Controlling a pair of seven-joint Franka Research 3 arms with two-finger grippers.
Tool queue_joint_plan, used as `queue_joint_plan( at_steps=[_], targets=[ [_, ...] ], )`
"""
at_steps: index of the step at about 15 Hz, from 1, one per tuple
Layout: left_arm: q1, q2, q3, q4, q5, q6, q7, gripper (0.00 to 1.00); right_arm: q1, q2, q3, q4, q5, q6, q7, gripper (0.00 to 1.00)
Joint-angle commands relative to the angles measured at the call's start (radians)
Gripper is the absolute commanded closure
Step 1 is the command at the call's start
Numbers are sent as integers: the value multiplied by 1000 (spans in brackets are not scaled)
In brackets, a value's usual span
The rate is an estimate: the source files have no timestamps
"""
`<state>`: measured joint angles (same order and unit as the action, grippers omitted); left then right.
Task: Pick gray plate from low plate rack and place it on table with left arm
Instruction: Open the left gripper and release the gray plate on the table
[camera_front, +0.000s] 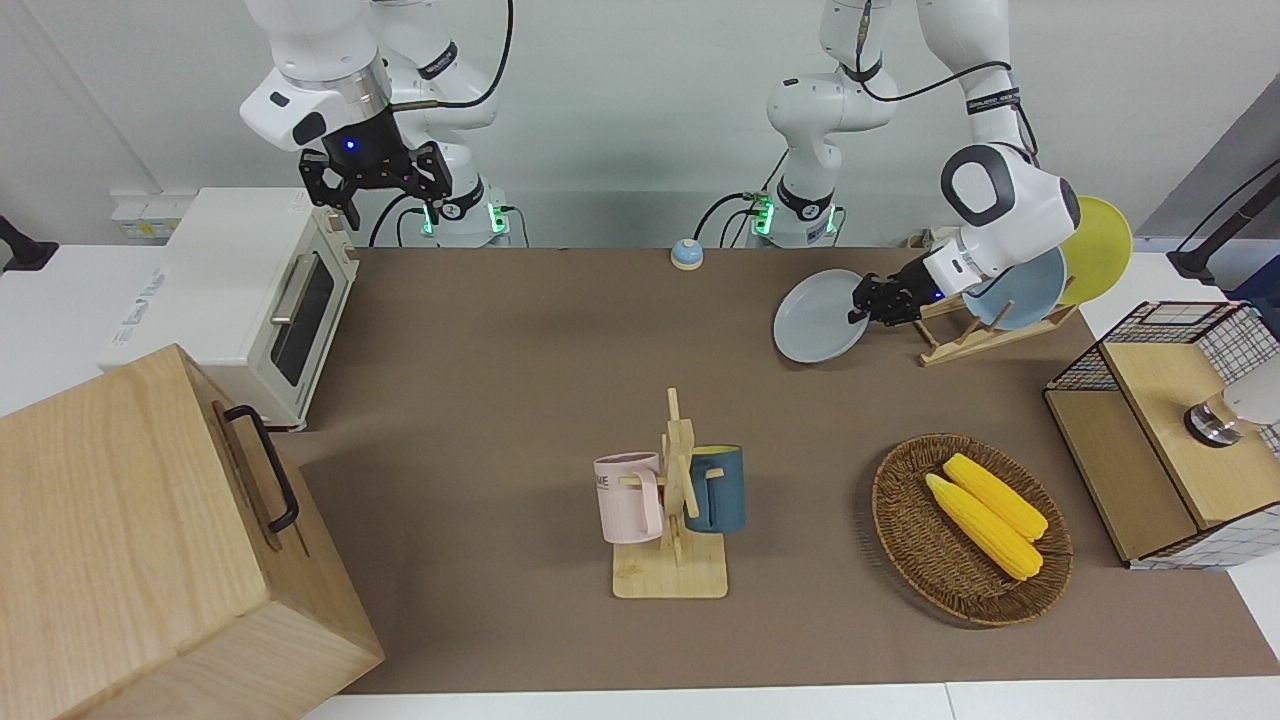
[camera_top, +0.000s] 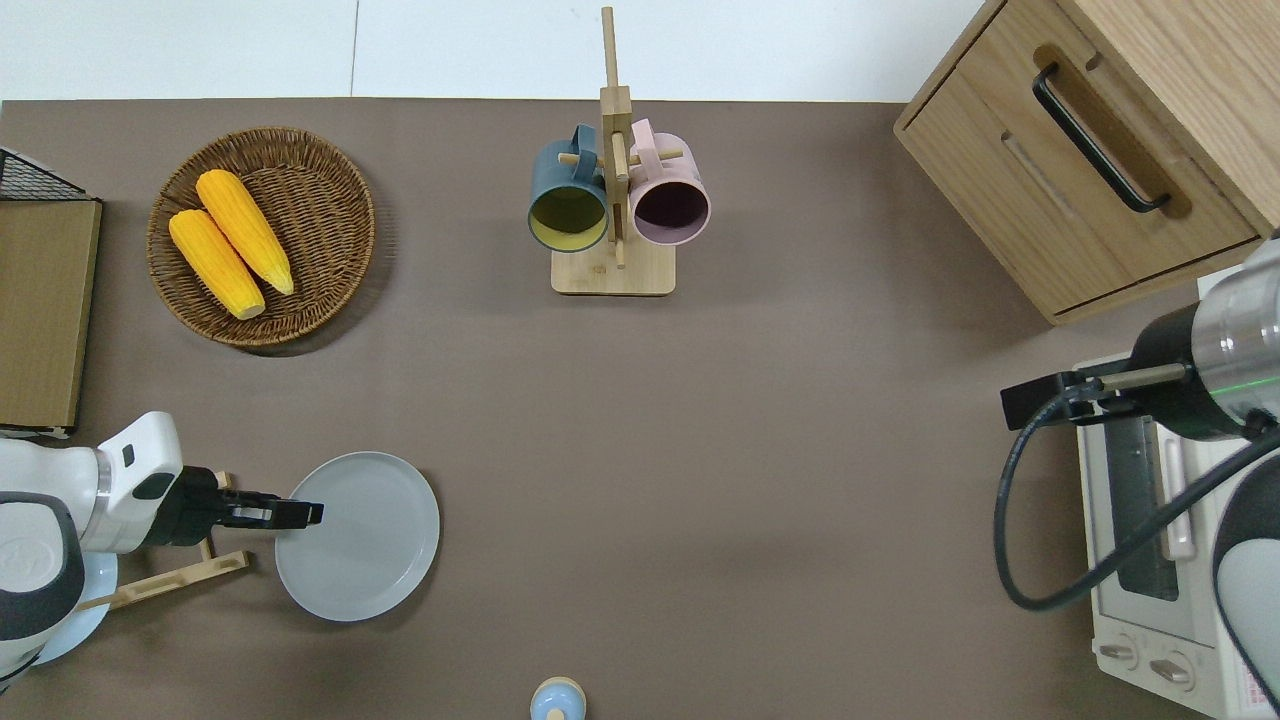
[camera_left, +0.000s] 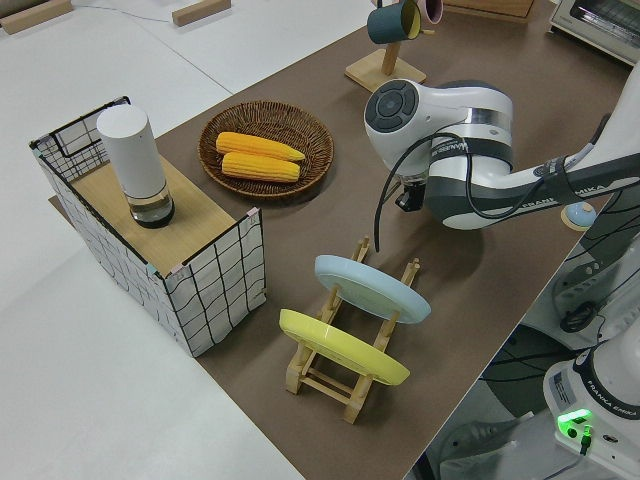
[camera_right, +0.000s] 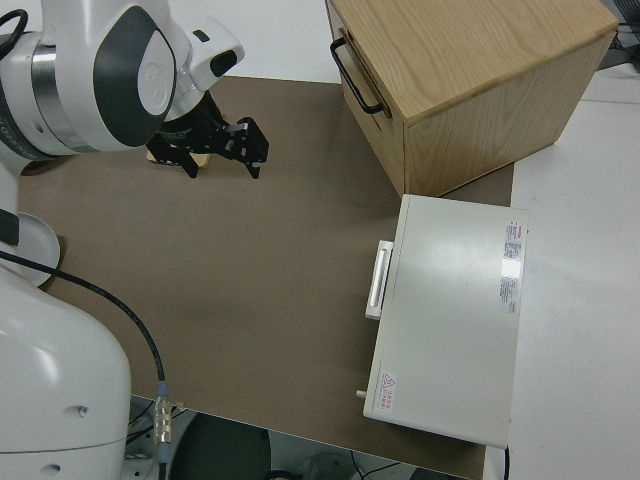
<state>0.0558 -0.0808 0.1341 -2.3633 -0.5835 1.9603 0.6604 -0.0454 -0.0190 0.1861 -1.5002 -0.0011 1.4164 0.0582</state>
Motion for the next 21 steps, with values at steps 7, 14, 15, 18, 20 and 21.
queue_joint_plan(
  at_steps=[7, 14, 15, 18, 20, 21],
  targets=[
    [-21, -1, 1, -16, 36, 43, 28, 740, -10, -2, 6, 6, 10, -14, 0, 11],
    [-19, -11, 1, 13, 72, 40, 19, 3, -10, -2, 6, 6, 10, -14, 0, 13],
    [-20, -11, 1, 21, 86, 40, 12, 2, -10, -2, 6, 6, 10, -14, 0, 13],
    [-19, -14, 2, 50, 94, 29, -7, 2, -10, -2, 6, 6, 10, -14, -1, 13],
    [-17, -22, 2, 70, 125, 25, -47, 2, -10, -2, 6, 6, 10, -14, -1, 13],
    [-19, -33, 2, 82, 157, 22, -71, 0, -10, -2, 6, 6, 10, -14, 0, 11]
  ],
)
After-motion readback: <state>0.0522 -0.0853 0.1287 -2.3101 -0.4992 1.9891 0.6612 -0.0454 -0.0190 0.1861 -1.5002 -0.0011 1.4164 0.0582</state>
